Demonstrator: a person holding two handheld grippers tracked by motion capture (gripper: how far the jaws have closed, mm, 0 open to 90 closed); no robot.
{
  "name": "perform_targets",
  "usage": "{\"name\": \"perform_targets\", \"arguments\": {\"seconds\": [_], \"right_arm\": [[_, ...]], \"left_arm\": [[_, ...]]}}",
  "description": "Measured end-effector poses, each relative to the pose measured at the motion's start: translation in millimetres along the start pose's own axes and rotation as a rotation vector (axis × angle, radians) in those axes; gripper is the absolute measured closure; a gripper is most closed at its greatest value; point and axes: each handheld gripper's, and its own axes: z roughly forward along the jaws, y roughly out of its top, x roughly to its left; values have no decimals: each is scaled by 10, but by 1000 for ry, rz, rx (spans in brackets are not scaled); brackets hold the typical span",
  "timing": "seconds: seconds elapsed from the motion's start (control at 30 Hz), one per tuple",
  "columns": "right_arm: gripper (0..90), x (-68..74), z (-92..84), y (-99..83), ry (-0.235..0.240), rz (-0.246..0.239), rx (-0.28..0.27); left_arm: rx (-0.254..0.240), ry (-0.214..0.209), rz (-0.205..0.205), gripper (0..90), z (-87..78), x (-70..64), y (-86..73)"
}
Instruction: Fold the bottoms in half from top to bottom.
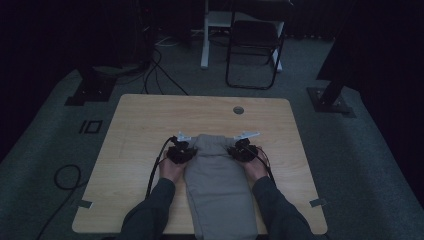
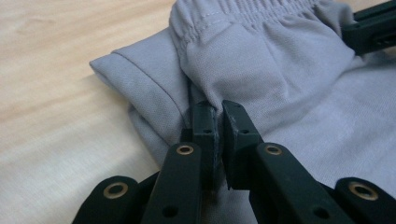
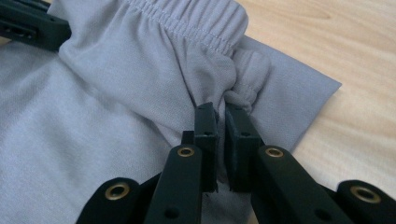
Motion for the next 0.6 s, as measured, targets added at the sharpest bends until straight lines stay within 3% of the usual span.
{"name": "perform_targets", "arguments": {"seconds": [0.27, 0.37, 0.6], "right_arm": [[854, -110, 160, 198, -56, 21, 7], [854, -159, 209, 257, -73, 31, 6], [857, -329, 248, 317, -133, 82, -1]], "left_arm": [[20, 69, 10, 844, 185, 116, 248], [24, 98, -10, 844, 263, 143, 344], [54, 130, -7, 845, 423, 66, 533]]}}
